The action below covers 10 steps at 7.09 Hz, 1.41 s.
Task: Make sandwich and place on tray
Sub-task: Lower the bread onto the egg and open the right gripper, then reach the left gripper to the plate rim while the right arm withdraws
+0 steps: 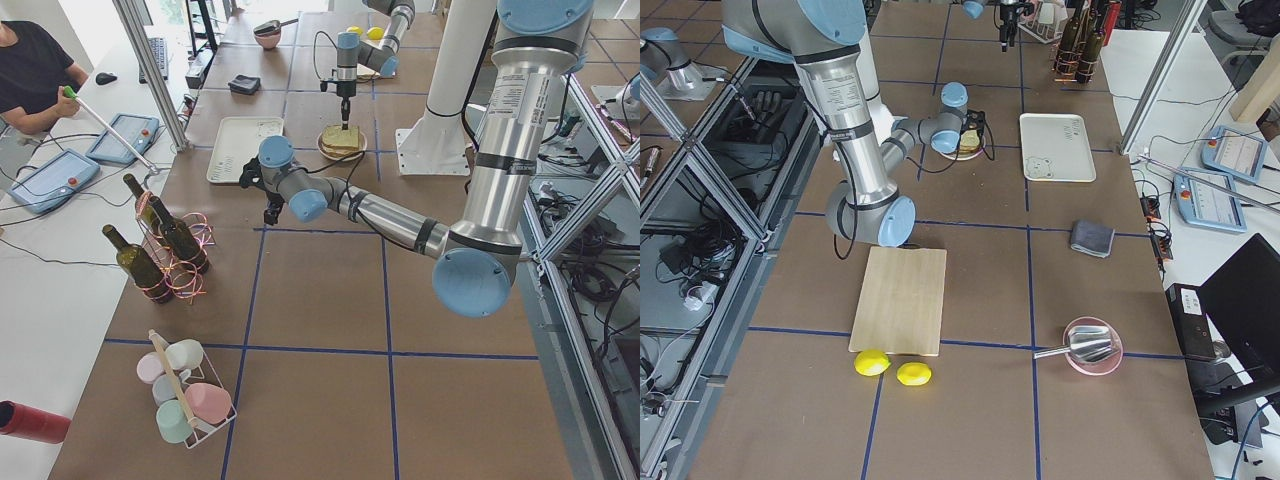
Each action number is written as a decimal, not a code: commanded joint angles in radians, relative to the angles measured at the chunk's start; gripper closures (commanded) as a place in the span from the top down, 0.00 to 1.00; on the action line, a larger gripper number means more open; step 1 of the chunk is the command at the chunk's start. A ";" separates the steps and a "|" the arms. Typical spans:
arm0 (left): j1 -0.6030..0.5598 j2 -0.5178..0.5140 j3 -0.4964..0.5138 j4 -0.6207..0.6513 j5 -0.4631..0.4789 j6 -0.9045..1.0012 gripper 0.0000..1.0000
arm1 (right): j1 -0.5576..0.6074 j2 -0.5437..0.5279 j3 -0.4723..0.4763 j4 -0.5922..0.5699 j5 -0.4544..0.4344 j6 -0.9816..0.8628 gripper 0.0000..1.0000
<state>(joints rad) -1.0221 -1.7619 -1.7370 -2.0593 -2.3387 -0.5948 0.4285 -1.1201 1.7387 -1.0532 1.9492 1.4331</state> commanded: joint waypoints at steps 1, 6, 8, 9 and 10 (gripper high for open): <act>0.089 -0.068 -0.004 0.001 0.073 -0.154 1.00 | 0.074 0.006 0.027 -0.028 0.055 0.007 1.00; 0.487 -0.224 -0.072 0.168 0.396 -0.589 0.94 | 0.300 -0.023 0.137 -0.492 0.160 -0.360 1.00; 0.555 -0.272 -0.061 0.223 0.450 -0.624 0.72 | 0.352 -0.093 0.163 -0.495 0.165 -0.477 1.00; 0.577 -0.277 -0.059 0.213 0.450 -0.654 0.65 | 0.374 -0.119 0.162 -0.488 0.200 -0.517 1.00; 0.597 -0.297 -0.035 0.208 0.450 -0.672 0.59 | 0.401 -0.142 0.163 -0.487 0.206 -0.569 1.00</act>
<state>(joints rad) -0.4533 -2.0388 -1.7922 -1.8478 -1.8911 -1.2392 0.7982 -1.2324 1.8998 -1.5419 2.1390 0.9249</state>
